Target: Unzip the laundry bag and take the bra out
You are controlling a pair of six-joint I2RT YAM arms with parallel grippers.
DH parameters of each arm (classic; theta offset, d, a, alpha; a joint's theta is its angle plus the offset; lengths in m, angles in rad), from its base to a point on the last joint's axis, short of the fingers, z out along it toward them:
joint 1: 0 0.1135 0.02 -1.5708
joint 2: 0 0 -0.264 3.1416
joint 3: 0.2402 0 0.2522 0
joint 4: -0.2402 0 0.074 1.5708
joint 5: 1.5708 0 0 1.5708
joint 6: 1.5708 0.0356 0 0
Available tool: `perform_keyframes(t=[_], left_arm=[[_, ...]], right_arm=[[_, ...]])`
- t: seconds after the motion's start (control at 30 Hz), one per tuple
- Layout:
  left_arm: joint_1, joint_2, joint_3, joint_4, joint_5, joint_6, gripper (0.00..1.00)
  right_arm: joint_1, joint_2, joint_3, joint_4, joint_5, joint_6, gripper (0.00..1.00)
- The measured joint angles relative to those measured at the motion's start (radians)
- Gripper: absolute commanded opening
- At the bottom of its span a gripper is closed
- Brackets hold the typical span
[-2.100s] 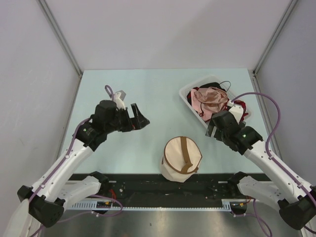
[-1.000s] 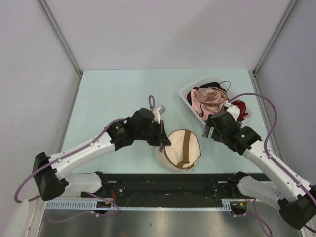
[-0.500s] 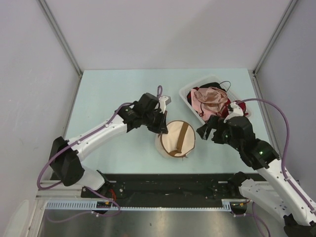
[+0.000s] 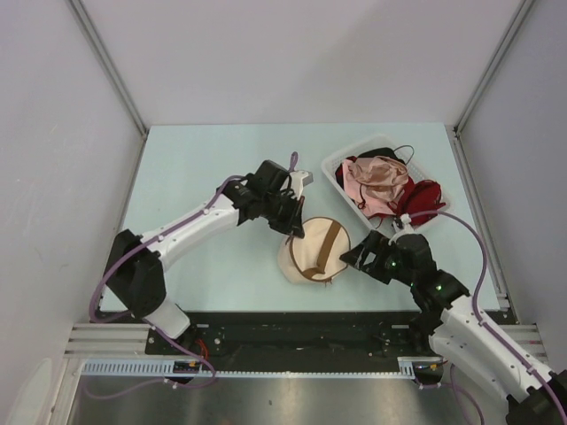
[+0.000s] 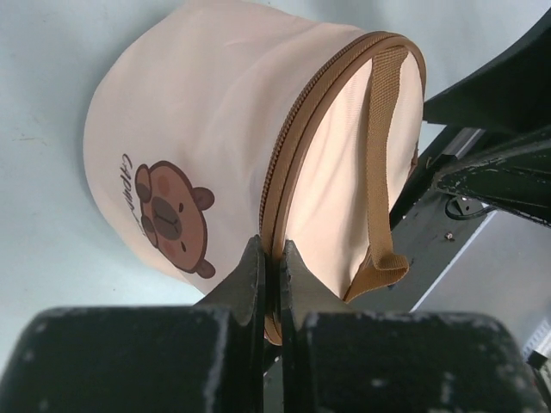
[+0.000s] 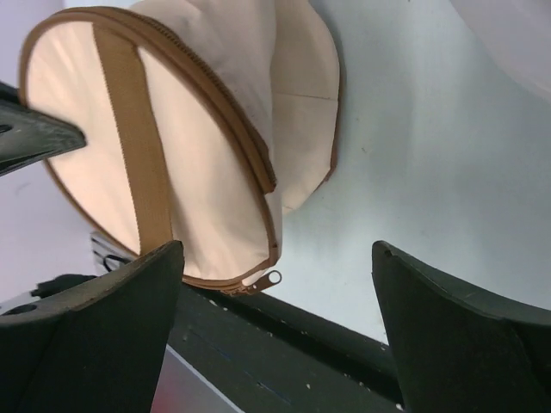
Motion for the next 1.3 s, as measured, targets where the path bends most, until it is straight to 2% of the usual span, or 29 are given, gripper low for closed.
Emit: perform_keyframes(t=[0.17, 0.33, 0.53, 0.63, 0.7, 0.73, 0.77, 0.8, 0.87, 0.9, 0.93, 1.07, 1.1, 1.13, 1.17, 1.2, 1.27, 1.3], left_arm=[[0.034, 0.06, 0.006, 0.027, 0.091, -0.006, 0.01], [0.046, 0.083, 0.006, 0.047, 0.138, -0.021, 0.0], [0.051, 0.095, 0.006, 0.066, 0.163, -0.031, 0.0], [0.061, 0.109, 0.006, 0.085, 0.182, -0.045, 0.0], [0.07, 0.115, 0.003, 0.101, 0.192, -0.058, 0.0], [0.072, 0.117, 0.001, 0.106, 0.196, -0.06, 0.0], [0.074, 0.119, -0.001, 0.113, 0.2, -0.065, 0.0], [0.076, 0.121, -0.003, 0.12, 0.203, -0.068, 0.0], [0.076, 0.127, -0.004, 0.13, 0.201, -0.068, 0.0], [0.08, 0.128, -0.004, 0.133, 0.198, -0.067, 0.0], [0.085, 0.13, -0.004, 0.134, 0.198, -0.066, 0.0], [0.089, 0.149, 0.012, 0.133, 0.193, -0.057, 0.02], [0.087, 0.158, 0.023, 0.128, 0.19, -0.054, 0.09], [0.086, 0.175, 0.051, 0.106, 0.183, -0.048, 0.38], [0.084, 0.196, 0.084, 0.084, 0.175, -0.042, 0.57], [0.081, 0.217, 0.119, 0.06, 0.156, -0.032, 0.89], [0.073, 0.257, 0.202, 0.011, 0.072, -0.006, 1.0], [0.072, 0.266, 0.23, -0.006, 0.034, 0.0, 1.0]], right_arm=[[0.011, -0.115, -0.127, 0.125, 0.006, 0.111, 0.89], [0.037, -0.159, -0.167, 0.192, 0.037, 0.157, 0.85], [0.074, -0.052, -0.23, 0.381, 0.035, 0.214, 0.86], [0.111, 0.019, -0.256, 0.441, 0.047, 0.232, 0.82], [0.125, 0.048, -0.266, 0.472, 0.053, 0.242, 0.71], [0.126, 0.053, -0.267, 0.486, 0.06, 0.245, 0.58], [0.126, 0.053, -0.267, 0.502, 0.067, 0.248, 0.51], [0.127, 0.052, -0.267, 0.518, 0.074, 0.248, 0.35], [0.126, 0.035, -0.267, 0.518, 0.091, 0.245, 0.19], [0.126, 0.022, -0.269, 0.505, 0.105, 0.25, 0.03], [0.126, 0.006, -0.27, 0.499, 0.113, 0.255, 0.0], [0.127, -0.071, -0.27, 0.467, 0.132, 0.257, 0.0], [0.127, -0.083, -0.27, 0.454, 0.136, 0.257, 0.0], [0.127, -0.092, -0.269, 0.446, 0.141, 0.259, 0.0], [0.127, -0.097, -0.267, 0.438, 0.146, 0.266, 0.0], [0.127, -0.097, -0.261, 0.431, 0.151, 0.274, 0.0], [0.137, -0.076, -0.24, 0.425, 0.151, 0.292, 0.0], [0.155, -0.049, -0.209, 0.414, 0.159, 0.301, 0.0]])
